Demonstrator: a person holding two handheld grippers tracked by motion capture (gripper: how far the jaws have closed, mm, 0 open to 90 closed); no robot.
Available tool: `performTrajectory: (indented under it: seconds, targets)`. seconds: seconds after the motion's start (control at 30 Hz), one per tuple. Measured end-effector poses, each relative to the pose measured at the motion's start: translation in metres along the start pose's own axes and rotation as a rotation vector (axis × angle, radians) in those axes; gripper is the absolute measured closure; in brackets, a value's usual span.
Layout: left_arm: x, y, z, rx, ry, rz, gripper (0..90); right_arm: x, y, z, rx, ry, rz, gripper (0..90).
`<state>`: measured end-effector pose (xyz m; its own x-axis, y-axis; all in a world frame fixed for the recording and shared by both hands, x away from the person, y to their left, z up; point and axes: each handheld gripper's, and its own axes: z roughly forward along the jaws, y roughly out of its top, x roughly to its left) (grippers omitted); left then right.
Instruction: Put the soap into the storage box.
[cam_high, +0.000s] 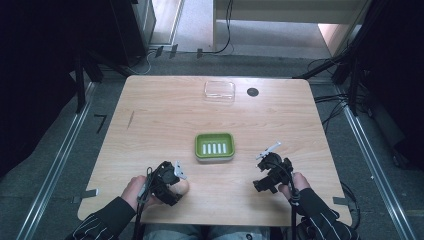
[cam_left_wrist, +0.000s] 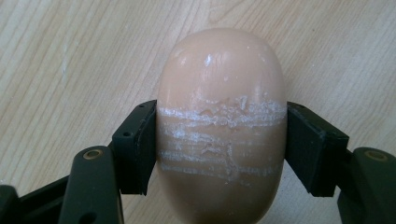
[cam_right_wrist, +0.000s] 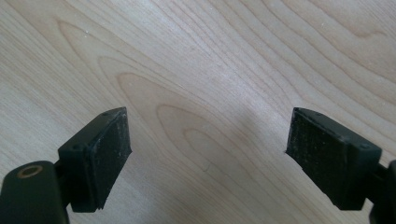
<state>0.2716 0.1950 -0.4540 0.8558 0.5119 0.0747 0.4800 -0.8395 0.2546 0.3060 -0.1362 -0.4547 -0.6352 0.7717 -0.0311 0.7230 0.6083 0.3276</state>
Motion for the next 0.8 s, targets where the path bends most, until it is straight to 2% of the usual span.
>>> performTrajectory:
  seconds: [0.63,0.8]
  targets:
    - [0.0,0.003,-0.01,-0.022,-0.006,-0.003,33.6,0.0,0.0,0.0,0.0,-0.001,0.0,14.1]
    - [0.001,0.004,-0.014,-0.037,0.004,-0.005,33.5,0.001,0.001,0.001,0.006,-0.005,0.003,14.1]
